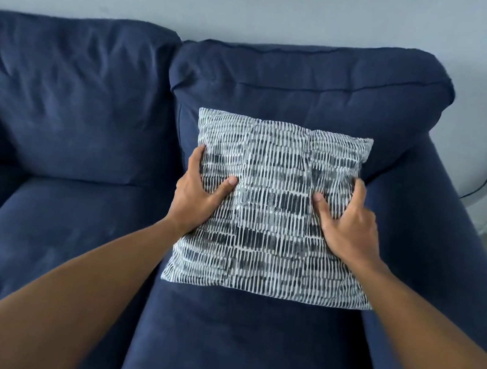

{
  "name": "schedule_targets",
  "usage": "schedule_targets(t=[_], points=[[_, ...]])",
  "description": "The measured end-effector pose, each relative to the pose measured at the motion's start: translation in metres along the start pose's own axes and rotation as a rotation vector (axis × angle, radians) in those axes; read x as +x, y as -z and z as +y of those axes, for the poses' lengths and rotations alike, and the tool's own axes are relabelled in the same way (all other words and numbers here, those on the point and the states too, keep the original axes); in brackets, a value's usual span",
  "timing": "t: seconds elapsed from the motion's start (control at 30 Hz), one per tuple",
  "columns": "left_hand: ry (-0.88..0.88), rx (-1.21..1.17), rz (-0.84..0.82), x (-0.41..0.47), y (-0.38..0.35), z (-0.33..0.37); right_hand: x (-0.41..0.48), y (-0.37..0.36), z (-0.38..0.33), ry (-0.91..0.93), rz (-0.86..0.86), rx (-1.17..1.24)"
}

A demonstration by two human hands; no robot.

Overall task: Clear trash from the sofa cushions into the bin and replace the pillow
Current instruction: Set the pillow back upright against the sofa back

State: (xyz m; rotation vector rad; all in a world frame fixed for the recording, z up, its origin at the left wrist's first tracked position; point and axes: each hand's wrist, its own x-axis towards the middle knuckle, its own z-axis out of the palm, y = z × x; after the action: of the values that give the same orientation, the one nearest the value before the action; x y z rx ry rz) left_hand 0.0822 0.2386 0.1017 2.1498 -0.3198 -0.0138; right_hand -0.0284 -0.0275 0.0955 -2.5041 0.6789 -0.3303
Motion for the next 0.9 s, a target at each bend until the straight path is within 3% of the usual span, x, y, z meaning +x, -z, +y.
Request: schedule_targets(t=[0.4, 0.9], points=[[-0.095, -0.029, 0.065, 0.058, -0.014, -0.008, 0.053, -0.028, 0.000, 0.105, 0.085, 0.127], [-0.068, -0.030, 0.036, 0.085, -0.070, -0.086, 0.086, -0.113, 0.038, 0.125, 0.113, 0.251]])
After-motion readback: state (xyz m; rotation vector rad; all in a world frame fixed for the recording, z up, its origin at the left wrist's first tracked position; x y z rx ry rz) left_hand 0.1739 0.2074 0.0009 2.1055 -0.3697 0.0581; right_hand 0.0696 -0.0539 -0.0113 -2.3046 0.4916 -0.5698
